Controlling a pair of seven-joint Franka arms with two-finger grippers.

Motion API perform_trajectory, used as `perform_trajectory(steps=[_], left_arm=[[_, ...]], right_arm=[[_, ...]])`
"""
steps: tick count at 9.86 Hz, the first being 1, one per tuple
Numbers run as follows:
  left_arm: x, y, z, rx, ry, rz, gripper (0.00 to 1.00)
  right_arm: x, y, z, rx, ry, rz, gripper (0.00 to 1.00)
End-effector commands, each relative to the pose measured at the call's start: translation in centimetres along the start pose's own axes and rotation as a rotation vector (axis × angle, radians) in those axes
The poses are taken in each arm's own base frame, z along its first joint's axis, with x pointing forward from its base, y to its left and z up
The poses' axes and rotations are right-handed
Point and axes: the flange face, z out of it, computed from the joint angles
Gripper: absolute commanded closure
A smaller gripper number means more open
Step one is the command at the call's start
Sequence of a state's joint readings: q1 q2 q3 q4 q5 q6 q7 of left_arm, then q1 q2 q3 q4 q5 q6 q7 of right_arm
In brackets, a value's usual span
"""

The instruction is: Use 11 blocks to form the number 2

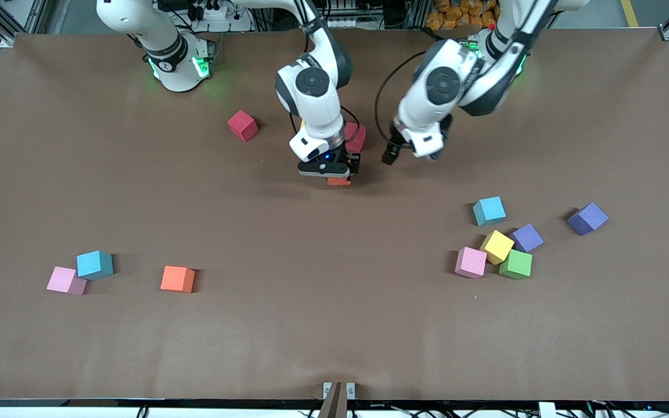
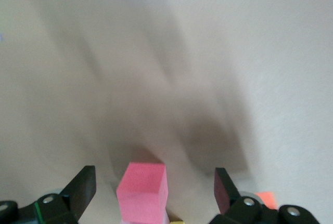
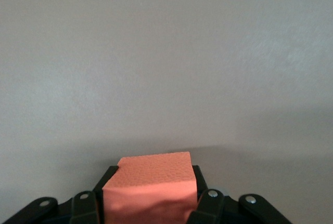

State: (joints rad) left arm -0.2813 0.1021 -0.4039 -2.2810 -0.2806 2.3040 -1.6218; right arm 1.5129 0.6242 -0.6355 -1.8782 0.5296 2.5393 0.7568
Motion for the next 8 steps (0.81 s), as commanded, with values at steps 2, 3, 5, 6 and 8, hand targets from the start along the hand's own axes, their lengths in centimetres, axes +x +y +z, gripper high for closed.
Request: perform_trajectory(steps=[2, 3, 5, 6, 8], left_arm=[[6.5, 0.2, -2.5, -0.006, 0.009, 0.232, 0.0], [8.6, 0.4, -2.9, -0.012, 0.006, 0.297, 0.0], [11.1, 0.7, -3.3, -0.021, 0.004, 0.497, 0.0], [11.7, 1.0, -3.1, -0.008, 0.023, 0.584, 0.0], [13.5, 1.1, -2.7, 0.051, 0.104, 0.783, 0.0]], right_arm=[[-2.2, -1.3, 1.1, 0.005, 0.033, 0.002, 0.92], [-2.9, -1.4, 1.3, 0.002, 0.031, -0.007, 0.92], [-4.1, -1.4, 1.7, -0.008, 0.023, -0.025, 0.93], [-4.4, -1.4, 1.8, -0.011, 0.02, -0.029, 0.93], [-5.9, -1.4, 2.3, -0.022, 0.009, -0.048, 0.93]])
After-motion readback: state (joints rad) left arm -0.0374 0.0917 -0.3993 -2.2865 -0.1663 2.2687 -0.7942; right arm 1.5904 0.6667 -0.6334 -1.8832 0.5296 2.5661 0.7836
